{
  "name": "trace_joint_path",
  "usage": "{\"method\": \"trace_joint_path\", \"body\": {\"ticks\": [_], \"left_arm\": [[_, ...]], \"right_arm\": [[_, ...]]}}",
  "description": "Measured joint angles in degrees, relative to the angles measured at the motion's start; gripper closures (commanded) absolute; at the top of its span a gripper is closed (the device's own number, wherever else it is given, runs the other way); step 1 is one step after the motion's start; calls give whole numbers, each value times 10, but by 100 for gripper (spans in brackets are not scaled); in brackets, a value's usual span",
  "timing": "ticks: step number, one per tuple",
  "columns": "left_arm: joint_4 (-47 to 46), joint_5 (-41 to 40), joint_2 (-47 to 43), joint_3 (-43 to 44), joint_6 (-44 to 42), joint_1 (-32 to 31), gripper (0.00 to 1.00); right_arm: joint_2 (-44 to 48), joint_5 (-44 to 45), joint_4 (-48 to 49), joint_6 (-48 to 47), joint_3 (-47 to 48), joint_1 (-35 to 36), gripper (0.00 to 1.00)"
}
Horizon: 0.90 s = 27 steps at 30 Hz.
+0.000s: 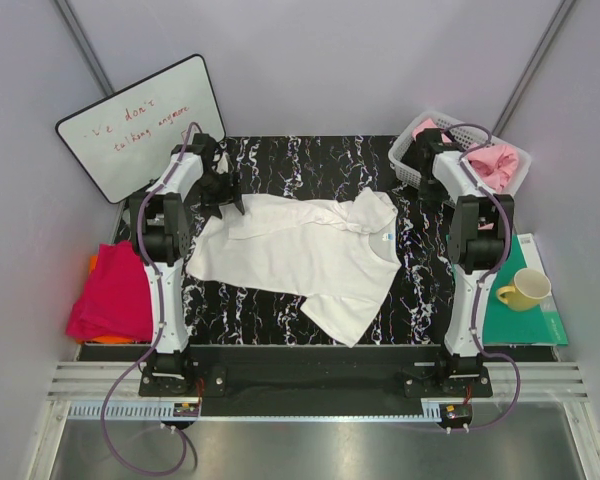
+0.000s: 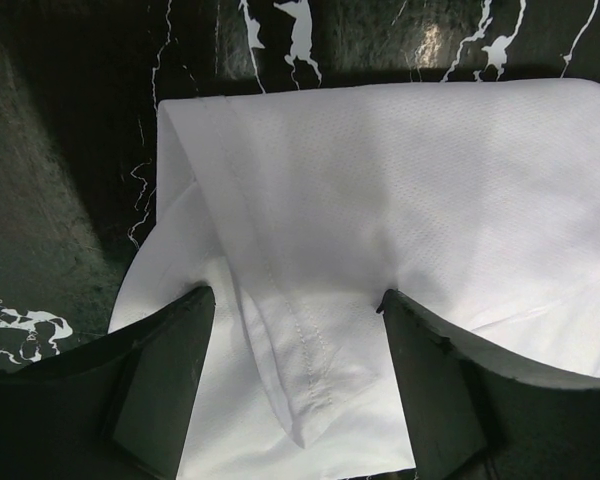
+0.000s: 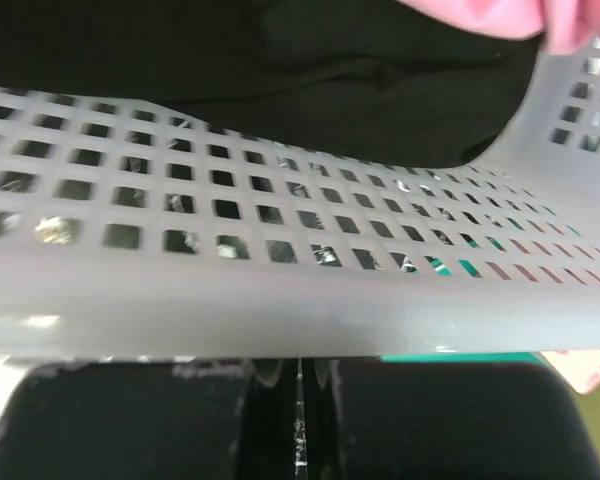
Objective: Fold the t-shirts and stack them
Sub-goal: Fold the flattened tshirt in 1/3 of the way
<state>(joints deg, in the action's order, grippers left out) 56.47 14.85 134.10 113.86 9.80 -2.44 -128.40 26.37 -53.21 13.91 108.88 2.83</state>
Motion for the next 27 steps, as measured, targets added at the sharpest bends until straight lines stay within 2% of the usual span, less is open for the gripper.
{"method": "trace_joint_path", "body": {"ticks": [1,2,4,5,7,11,12,17,18,22,27], "left_arm": [[0,0,0,0,-1,0,21],[0,0,0,0,-1,0,19],[0,1,-1,0,-3,0,18],[0,1,-1,0,-3,0,18],[0,1,-1,0,-3,0,18],[0,2,-1,1,-3,0,18],[0,2,-1,1,-3,0,18],[0,2,-1,1,-3,0,22],[0,2,-1,1,-3,0,29],[0,3,-1,1,-4,0,37],[0,4,-1,1,-5,0,38]], "right_arm": [[12,-17,11,-1,-14,0,93],[26,-35,20,-2,-28,0,84],[57,-70,37,-2,-56,2,77],[75,-86,43,-2,-69,5,67],[108,-126,54,-1,-92,13,58],[154,-186,72,4,-122,27,47],[158,-196,75,4,-125,30,41],[160,-242,83,13,-154,32,37],[159,-252,83,14,-157,32,36],[145,-280,86,22,-157,35,36],[96,-298,89,22,-126,61,35]]}}
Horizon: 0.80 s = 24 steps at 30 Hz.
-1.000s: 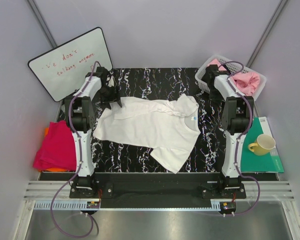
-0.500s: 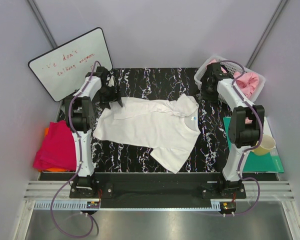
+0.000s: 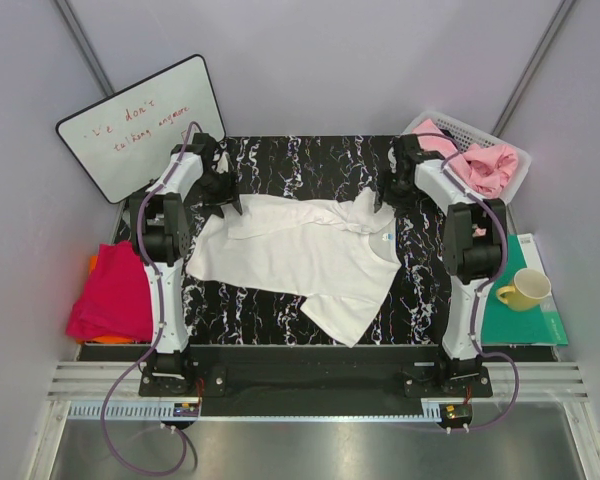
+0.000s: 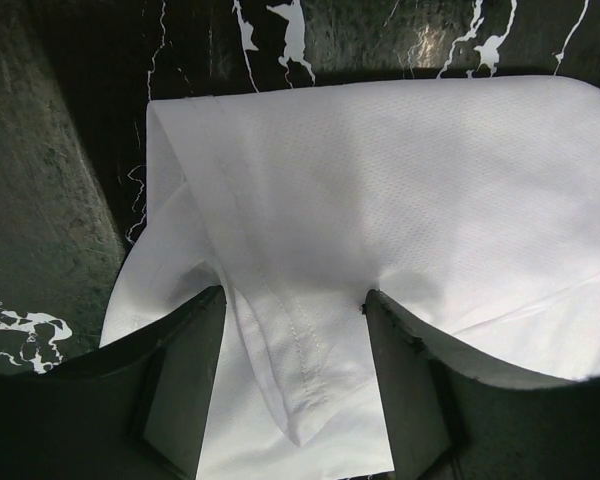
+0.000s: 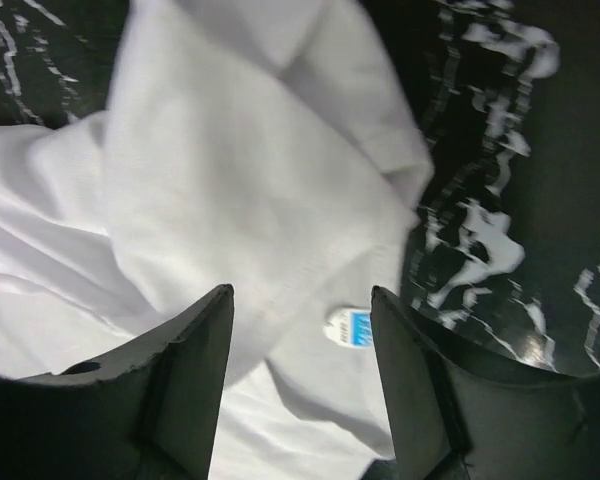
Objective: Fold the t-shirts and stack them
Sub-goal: Fold the flattened tshirt in 1/3 of the way
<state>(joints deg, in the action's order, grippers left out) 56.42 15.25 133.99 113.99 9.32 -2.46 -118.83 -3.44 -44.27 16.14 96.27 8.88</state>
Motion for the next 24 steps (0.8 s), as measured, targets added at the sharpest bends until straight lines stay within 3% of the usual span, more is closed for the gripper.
{"method": "trace_joint_path", "body": {"ticks": [8,11,12,14,15,17,18,19,21,24], "left_arm": [[0,0,0,0,0,0,39],[0,0,0,0,1,0,50],[0,0,0,0,1,0,63],[0,0,0,0,2,0,73],[0,0,0,0,1,0,84],[0,0,0,0,2,0,97],[0,0,0,1,1,0,100],[0,0,0,2,2,0,100],[0,-1,0,5,2,0,100],[0,-5,0,12,2,0,100]], "right_arm": [[-92,-8,0,-2,115,66,35],[-116,-8,0,-5,148,70,36],[-125,-7,-1,-7,157,69,37],[-137,-5,-2,-10,165,68,38],[-144,-4,-3,-11,169,68,45],[-156,-1,-6,-17,174,67,61],[-162,-1,-9,-20,177,67,79],[-169,-1,-10,-23,180,67,86],[-172,0,-15,-27,189,67,98],[-172,0,-18,-28,190,67,100]]}}
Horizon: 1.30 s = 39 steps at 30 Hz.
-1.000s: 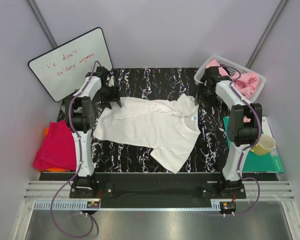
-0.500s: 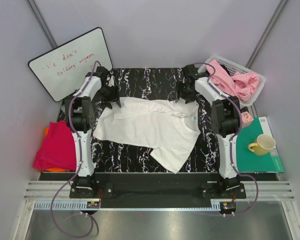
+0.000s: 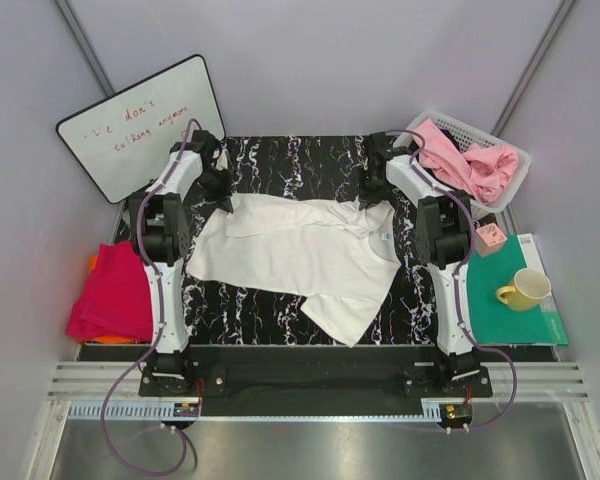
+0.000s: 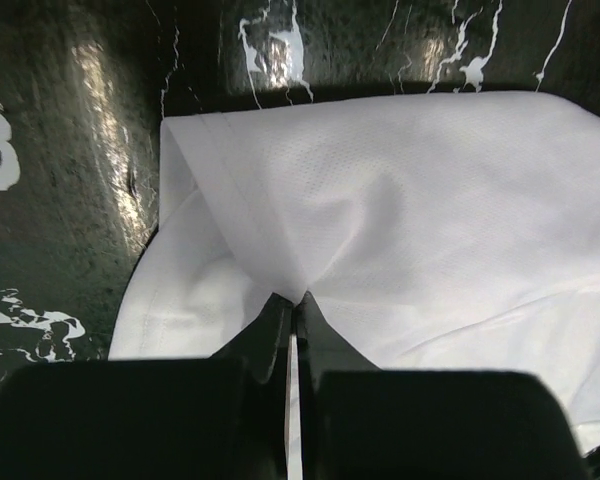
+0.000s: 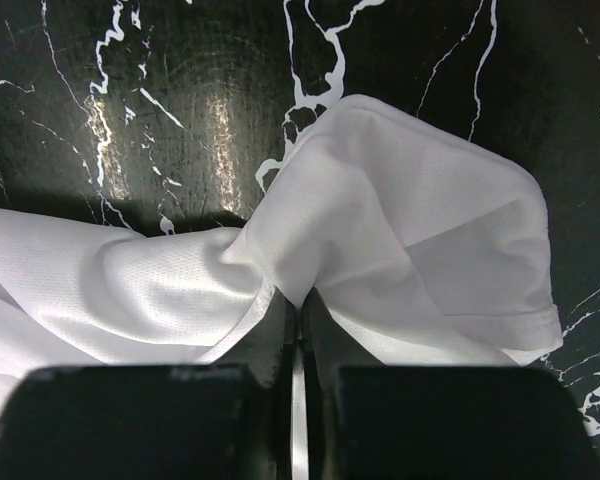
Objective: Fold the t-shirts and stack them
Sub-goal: Fold the flattened tshirt in 1/3 of the way
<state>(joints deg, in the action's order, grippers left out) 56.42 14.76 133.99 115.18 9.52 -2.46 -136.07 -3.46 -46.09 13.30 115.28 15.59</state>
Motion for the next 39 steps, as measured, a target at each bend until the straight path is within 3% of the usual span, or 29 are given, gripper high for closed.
{"method": "trace_joint_path", "body": {"ticks": [12,14,15,17,18,20,21,22,25,27,30,33,34,35,37,39], "left_arm": [[0,-50,1,58,13,32,100],[0,-52,2,66,15,43,100],[0,-52,3,71,16,50,94],[-1,-52,8,76,16,58,66],[-1,-50,11,78,17,61,46],[-3,-48,18,78,23,64,31],[-3,-47,21,78,18,65,19],[-3,-45,25,78,23,64,15],[-3,-41,27,78,21,63,1],[-4,-38,25,78,20,62,1],[-5,-30,16,77,21,59,1],[-7,-19,-8,64,23,59,33],[-9,-14,-19,56,23,58,48],[-11,-9,-31,46,23,57,79],[-14,-2,-54,26,25,54,96],[-24,0,-79,-6,19,49,100]], "right_arm": [[19,0,-2,1,-37,0,100],[26,-1,-6,1,-45,0,96],[30,-2,-9,1,-47,0,81],[34,-4,-21,5,-47,0,66],[37,-6,-26,7,-47,0,58],[39,-7,-38,9,-47,0,52],[40,-7,-42,9,-47,0,47],[40,-7,-47,10,-47,0,38],[40,-7,-56,14,-47,0,24],[42,-6,-61,17,-47,0,21],[51,-5,-68,21,-43,0,16],[71,-3,-68,26,-40,0,16],[81,-2,-69,29,-40,0,16],[92,-1,-69,30,-40,0,16],[115,7,-69,33,-40,0,16],[138,11,-68,34,-42,0,16]]}}
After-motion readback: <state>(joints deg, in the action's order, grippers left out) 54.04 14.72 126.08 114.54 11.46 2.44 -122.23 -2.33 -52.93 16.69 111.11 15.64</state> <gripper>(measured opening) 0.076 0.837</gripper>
